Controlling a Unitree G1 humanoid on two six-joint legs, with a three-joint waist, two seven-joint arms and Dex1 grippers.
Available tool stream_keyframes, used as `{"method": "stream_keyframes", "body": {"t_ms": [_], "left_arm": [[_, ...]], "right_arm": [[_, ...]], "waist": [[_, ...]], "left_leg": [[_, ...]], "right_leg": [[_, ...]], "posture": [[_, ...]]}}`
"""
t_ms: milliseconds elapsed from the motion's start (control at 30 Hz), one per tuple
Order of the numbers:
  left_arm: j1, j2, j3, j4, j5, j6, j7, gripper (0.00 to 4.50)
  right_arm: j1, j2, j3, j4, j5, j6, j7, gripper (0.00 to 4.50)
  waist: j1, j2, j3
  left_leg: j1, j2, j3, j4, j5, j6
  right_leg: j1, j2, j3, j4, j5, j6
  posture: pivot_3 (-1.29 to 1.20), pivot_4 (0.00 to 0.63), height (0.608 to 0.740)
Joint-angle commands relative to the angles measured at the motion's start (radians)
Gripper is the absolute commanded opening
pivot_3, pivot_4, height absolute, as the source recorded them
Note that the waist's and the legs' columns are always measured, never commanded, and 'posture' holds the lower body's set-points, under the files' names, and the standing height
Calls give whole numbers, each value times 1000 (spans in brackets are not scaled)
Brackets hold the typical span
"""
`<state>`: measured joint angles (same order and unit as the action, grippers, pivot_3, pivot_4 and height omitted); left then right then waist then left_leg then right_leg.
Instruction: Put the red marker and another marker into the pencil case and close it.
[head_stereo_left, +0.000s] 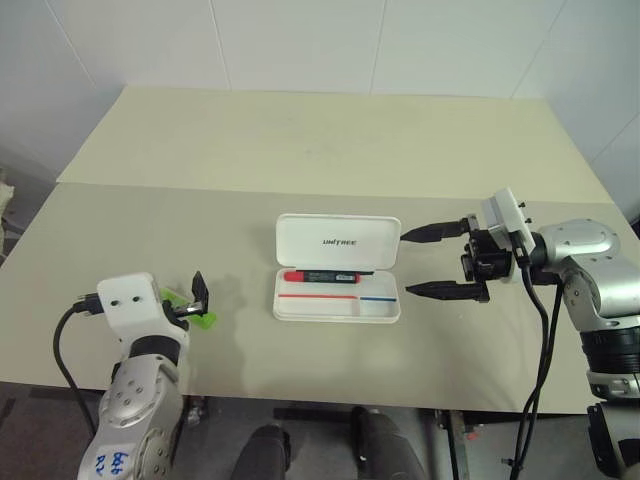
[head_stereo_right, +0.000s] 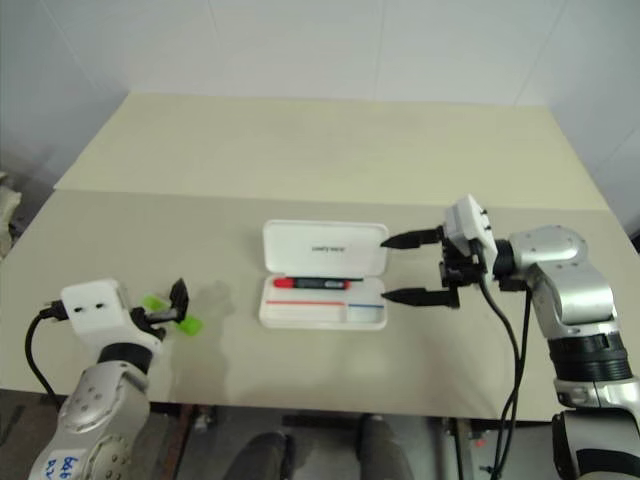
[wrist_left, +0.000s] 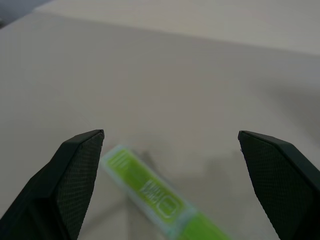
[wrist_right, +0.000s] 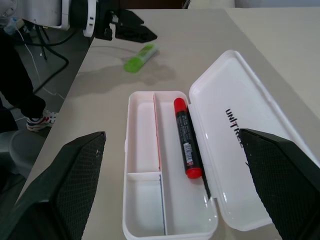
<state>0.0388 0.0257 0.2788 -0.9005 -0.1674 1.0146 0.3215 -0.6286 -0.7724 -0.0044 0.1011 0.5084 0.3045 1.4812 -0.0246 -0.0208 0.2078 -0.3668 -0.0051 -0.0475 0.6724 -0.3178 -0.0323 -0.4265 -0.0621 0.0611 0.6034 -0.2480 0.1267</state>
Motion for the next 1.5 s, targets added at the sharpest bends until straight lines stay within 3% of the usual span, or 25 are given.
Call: {"method": "stream_keyframes", "body": {"t_ms": [33, 433, 567, 833, 1267, 1500], "left_arm": [[-58, 15, 14, -39, 50, 85, 28, 4500], [-179, 13, 0, -8, 199, 356, 64, 4500], [-244, 6, -20, 55, 264, 454, 97, 4500], [-294, -35, -49, 135, 322, 449, 86, 4500], [-303, -129, -75, 143, 412, 500, 105, 4500], [-324, -197, -5, 157, 460, 516, 119, 4500]], "right_arm": [[-41, -5, 10, 14, -2, -17, 48, 4483], [-64, 3, 28, 22, 7, -23, 71, 4483], [-72, -41, 31, 36, 7, -9, 122, 4483], [-67, -151, 87, 13, 77, -8, 133, 4483], [-71, -162, 85, 15, 83, -20, 133, 4483], [-100, -169, 110, 45, 85, -41, 133, 4483]], "waist": [[-2, 0, 0], [-1, 0, 0], [2, 0, 0], [0, 0, 0], [0, 0, 0], [-3, 0, 0]], "left_leg": [[0, 0, 0, 0, 0, 0], [-1, 0, 0, -2, 0, -1], [-1, 0, 0, -2, 0, -1], [-1, 0, 0, -4, 0, -1], [-1, 0, 0, -4, 1, -2], [-1, 0, 0, -4, 1, -2]], "right_leg": [[0, 0, 0, 0, 0, 0], [0, 0, 0, -2, 0, 0], [0, 0, -1, -2, 0, 0], [-1, -1, 0, -4, 0, 0], [-1, -1, 0, -3, 0, 0], [-1, 0, 0, -3, 0, 0]], "posture": [[0, 150, 740], [0, 150, 740], [0, 150, 740], [0, 150, 740], [0, 150, 740], [0, 150, 740]]}}
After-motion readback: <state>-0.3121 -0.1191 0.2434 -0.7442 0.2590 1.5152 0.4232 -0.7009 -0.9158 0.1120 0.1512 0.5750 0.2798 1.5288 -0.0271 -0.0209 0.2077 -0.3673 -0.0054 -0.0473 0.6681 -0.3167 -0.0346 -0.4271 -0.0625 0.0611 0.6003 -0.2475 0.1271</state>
